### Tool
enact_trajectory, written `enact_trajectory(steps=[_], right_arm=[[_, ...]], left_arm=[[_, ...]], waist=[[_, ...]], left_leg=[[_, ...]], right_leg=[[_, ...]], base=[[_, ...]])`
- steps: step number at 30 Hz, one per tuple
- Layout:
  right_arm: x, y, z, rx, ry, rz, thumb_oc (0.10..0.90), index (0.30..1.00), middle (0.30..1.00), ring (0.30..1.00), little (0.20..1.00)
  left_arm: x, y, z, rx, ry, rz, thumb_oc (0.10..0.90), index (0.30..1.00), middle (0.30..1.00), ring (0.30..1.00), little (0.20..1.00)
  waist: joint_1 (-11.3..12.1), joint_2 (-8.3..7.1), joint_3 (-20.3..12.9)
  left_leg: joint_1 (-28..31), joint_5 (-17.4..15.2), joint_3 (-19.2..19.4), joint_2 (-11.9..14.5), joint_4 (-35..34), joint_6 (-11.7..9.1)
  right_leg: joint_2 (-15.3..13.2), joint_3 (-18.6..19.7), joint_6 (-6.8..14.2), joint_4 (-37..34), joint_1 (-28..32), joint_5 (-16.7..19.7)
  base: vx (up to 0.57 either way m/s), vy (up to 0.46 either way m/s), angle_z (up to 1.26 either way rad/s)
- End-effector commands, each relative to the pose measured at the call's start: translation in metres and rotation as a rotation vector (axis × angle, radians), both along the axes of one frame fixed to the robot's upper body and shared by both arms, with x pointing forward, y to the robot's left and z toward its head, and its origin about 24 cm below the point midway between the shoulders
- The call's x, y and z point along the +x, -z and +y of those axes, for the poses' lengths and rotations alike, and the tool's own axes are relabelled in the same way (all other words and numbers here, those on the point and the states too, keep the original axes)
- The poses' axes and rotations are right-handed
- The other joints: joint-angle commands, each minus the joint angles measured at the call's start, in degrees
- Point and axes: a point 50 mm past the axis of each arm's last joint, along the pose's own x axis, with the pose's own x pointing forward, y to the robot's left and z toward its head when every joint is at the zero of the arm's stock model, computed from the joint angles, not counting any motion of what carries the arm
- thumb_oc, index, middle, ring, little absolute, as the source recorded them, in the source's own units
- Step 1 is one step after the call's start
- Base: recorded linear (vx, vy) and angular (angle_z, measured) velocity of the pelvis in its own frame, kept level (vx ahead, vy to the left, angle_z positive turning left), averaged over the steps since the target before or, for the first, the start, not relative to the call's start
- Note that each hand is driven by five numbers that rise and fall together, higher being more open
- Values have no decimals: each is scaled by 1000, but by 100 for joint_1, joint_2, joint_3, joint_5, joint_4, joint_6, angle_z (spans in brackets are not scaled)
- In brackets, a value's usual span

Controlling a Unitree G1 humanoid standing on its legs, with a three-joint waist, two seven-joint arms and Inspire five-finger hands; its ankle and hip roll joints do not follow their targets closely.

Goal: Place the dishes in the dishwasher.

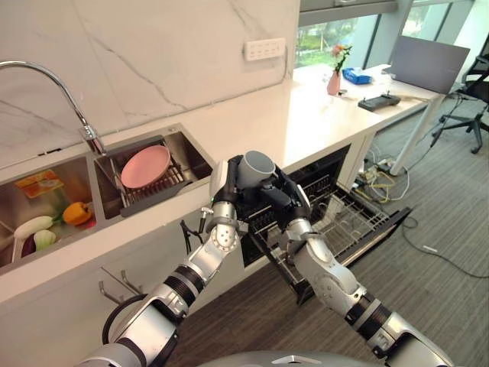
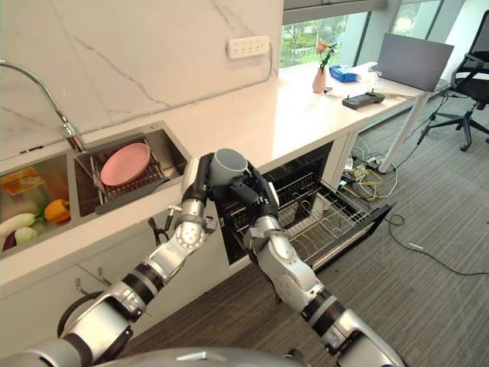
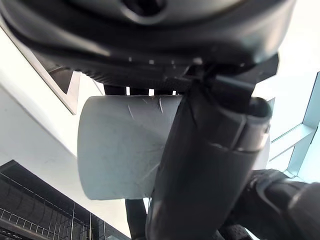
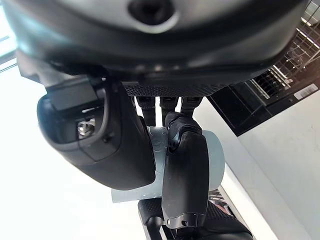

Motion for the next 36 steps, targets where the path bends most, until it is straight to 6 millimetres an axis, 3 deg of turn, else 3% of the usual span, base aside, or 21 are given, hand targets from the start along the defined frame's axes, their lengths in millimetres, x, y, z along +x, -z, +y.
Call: enact_trajectory(steps=[1,10,12,23,26,28,29,33,34,36], right_arm=[[-4,-153,125,214,-486,-613,800,900,900,900,900],[2,-146,136,54,-618,-623,800,900,900,900,900],[2,-154,140,-23,-674,-688,800,900,900,900,900],[2,-154,140,-23,-674,-690,800,900,900,900,900],[-3,-163,145,-93,-758,-777,800,900,900,900,900],[-12,-176,146,-2,-798,-821,800,900,900,900,900],[7,-208,78,489,-293,-788,800,900,900,900,900],[-1,-228,28,506,-28,-949,800,900,900,900,900],[-2,-228,28,504,-25,-949,800,900,900,900,900],[-12,-235,8,520,84,-1021,800,900,900,900,900]], left_arm=[[-31,-63,-151,67,660,-248,400,300,300,300,300],[-38,-64,-158,105,769,-254,400,300,300,300,300],[-40,-62,-159,119,795,-247,400,300,300,300,300],[-40,-62,-159,120,795,-248,400,300,300,300,300],[-42,-61,-158,124,824,-254,400,300,300,300,300],[-45,-55,-160,131,850,-230,400,300,300,300,300],[-29,-44,-145,85,653,-173,400,300,300,300,300],[-24,-37,-132,67,581,-152,400,300,300,300,300],[-25,-37,-133,67,582,-151,400,300,300,300,300],[-21,-37,-128,56,546,-147,400,300,300,300,300]], waist=[[134,-235,44],[174,-288,3],[184,-301,-3],[185,-301,6],[194,-304,10],[175,-310,0],[-13,-118,68],[-72,-95,29],[-67,-96,28],[-115,-83,14]], left_leg=[[192,-676,-300,-126,193,42],[196,-678,-352,-110,169,18],[191,-673,-358,-103,177,7],[192,-674,-357,-102,179,6],[213,-691,-357,-72,191,-18],[204,-662,-351,-62,195,-28],[268,-689,-282,-62,188,-9],[274,-680,-257,-59,180,2],[276,-680,-257,-59,180,2],[296,-687,-249,-55,177,11]], right_leg=[[-170,217,308,118,302,-620],[-147,196,297,102,339,-646],[-138,194,294,99,335,-655],[-137,195,293,100,336,-656],[-113,187,302,96,350,-689],[-102,168,306,84,344,-694],[-107,231,331,102,327,-698],[-110,233,342,101,297,-710],[-110,233,342,102,299,-711],[-113,238,345,105,297,-726]], base=[[10,-4,7],[6,-6,2],[7,-11,2],[0,0,0],[7,-11,0],[-13,-7,0],[-53,46,3],[-22,14,3],[-11,-12,-4],[0,0,0]])
